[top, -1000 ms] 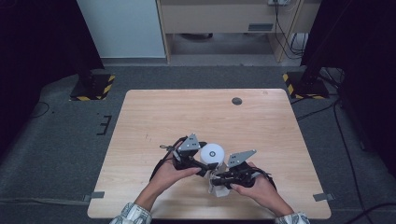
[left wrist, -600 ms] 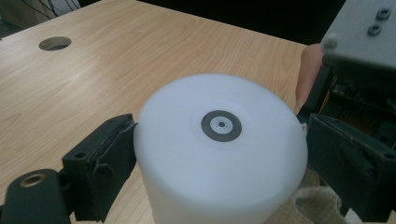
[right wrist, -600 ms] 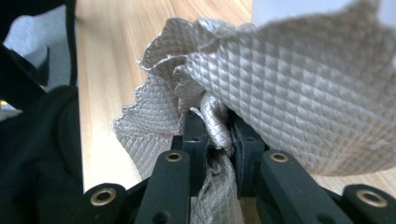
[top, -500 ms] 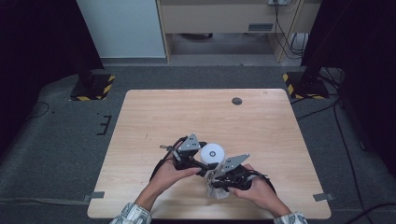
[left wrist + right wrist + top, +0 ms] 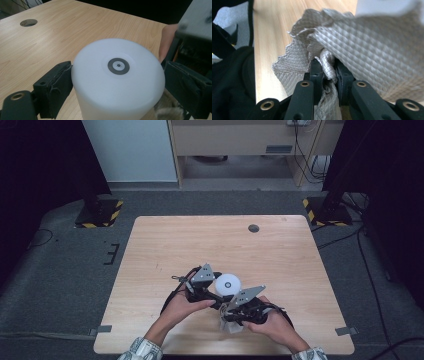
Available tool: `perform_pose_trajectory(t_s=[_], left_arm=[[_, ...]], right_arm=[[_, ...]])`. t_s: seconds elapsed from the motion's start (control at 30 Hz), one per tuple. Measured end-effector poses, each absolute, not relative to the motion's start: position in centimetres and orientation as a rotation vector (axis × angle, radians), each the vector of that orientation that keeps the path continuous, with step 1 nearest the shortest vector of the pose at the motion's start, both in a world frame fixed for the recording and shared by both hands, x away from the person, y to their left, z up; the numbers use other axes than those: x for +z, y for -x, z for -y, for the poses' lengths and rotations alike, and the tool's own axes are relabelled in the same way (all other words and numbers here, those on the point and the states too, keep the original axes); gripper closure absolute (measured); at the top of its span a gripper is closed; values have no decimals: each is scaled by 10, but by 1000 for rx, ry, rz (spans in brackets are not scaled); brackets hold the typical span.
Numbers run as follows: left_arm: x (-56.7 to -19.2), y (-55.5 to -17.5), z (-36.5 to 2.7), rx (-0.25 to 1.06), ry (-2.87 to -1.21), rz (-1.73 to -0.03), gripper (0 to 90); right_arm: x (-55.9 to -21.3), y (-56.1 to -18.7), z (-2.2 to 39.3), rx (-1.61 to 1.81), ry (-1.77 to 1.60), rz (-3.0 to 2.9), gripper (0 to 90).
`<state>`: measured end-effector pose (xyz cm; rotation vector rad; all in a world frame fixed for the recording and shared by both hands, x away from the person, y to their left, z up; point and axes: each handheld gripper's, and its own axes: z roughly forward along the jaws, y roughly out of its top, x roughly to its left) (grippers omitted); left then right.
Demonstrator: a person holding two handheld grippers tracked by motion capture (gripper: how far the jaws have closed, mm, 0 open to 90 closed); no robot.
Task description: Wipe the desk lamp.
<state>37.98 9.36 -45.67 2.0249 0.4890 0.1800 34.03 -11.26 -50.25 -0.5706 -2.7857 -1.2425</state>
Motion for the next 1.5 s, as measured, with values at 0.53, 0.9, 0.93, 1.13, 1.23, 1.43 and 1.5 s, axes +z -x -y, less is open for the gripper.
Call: perform_pose_trajectory(t_s=[0.53,0.9,0.93,1.13,1.23,1.43,1.5], left_arm=[[-458,-379,-95,176,-2026,-487,107],[-459,-378,-95,177,-2024,-489,110],[-459,-378,-95,177,-2025,-489,110],[-460,-377,-97,176,-2029,-490,110],[-462,-377,-97,174,-2031,-493,110],[-463,-377,-96,173,-2034,-495,106],[-463,-377,-96,173,-2034,-495,106]], right_arm=[[-485,-338,137,-1309,615,2769,785],[-477,-336,163,-1352,680,2768,786],[-477,-336,165,-1351,686,2769,787],[-477,-343,177,-1364,754,2769,787],[-479,-348,183,-1364,810,2774,788],[-482,-361,192,-1387,942,2771,788],[-483,-365,193,-1389,972,2774,787]])
